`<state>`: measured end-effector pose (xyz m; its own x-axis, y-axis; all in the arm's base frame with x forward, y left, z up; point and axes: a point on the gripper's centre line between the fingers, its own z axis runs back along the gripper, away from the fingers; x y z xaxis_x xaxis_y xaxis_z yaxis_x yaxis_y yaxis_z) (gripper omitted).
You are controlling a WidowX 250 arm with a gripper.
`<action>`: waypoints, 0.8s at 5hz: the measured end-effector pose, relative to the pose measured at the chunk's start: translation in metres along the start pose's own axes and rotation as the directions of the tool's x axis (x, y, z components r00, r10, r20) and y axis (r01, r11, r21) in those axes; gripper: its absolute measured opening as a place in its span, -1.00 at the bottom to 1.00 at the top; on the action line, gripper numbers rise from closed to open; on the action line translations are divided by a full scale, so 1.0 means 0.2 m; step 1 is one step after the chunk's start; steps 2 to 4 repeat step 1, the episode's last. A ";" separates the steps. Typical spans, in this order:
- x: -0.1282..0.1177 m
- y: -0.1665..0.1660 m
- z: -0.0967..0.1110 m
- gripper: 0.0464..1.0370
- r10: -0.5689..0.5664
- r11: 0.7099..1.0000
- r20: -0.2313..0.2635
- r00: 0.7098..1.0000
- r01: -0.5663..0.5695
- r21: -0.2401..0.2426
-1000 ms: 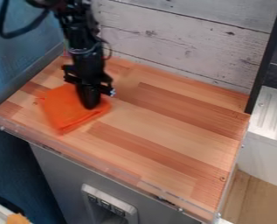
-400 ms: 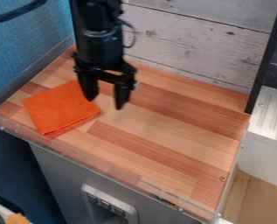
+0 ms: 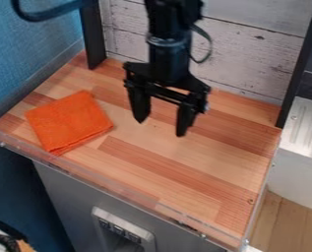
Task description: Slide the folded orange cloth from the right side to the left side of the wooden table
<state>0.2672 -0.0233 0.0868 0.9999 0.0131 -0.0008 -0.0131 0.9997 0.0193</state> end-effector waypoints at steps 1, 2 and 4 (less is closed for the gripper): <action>-0.01 -0.12 0.02 0.92 -0.003 1.000 -0.003 1.000 0.003 0.005; -0.01 -0.12 0.02 0.92 -0.003 1.000 -0.003 1.000 0.003 0.005; -0.01 -0.12 0.02 0.92 -0.003 1.000 -0.003 1.000 0.003 0.005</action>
